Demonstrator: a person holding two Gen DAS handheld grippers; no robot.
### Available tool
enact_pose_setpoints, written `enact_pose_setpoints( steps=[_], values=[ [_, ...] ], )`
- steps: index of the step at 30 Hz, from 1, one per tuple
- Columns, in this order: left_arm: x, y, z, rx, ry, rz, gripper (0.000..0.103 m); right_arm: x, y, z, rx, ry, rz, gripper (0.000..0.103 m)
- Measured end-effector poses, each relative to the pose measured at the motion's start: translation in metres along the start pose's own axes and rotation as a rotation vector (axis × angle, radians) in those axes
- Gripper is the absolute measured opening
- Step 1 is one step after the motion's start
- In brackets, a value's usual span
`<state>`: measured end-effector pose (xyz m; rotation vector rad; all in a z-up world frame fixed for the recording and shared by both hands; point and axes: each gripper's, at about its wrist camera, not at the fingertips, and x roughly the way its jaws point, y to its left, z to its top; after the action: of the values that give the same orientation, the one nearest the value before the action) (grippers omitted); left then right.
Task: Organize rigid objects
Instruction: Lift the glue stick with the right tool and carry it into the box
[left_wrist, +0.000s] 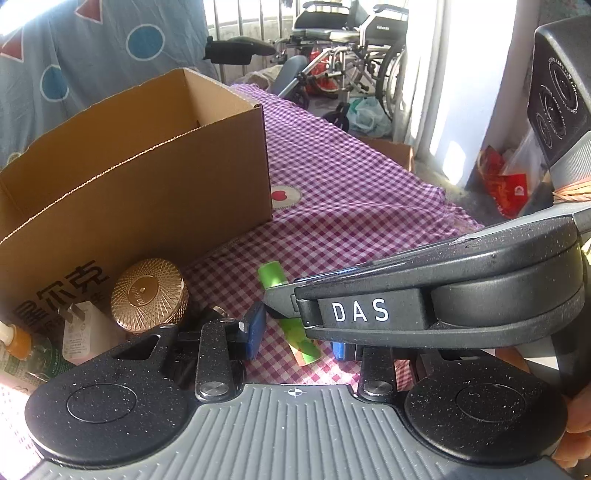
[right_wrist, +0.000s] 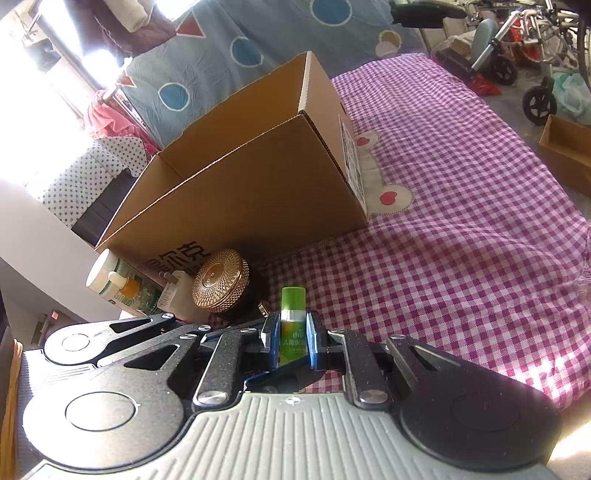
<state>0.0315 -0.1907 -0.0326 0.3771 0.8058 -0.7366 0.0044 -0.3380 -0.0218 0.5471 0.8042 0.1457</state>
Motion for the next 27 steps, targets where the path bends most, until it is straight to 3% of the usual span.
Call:
enact_pose_setpoints(
  steps=[10,16,21,27],
  values=[
    [-0.070,0.012,0.015,-0.004,-0.176,0.089,0.035,-0.040,0.060,0.029,-0.141,-0.131,0.068,0.016],
    [-0.104,0.052,0.038,-0.066,-0.238,0.177,0.035,-0.032,0.109,0.068,-0.247,-0.153,0.160,0.016],
    [-0.099,0.103,0.061,-0.172,-0.190,0.192,0.036,0.014,0.131,0.117,-0.276,-0.065,0.228,0.016],
    [-0.058,0.163,0.078,-0.286,-0.075,0.173,0.035,0.097,0.130,0.171,-0.228,0.114,0.241,0.016]
  ],
)
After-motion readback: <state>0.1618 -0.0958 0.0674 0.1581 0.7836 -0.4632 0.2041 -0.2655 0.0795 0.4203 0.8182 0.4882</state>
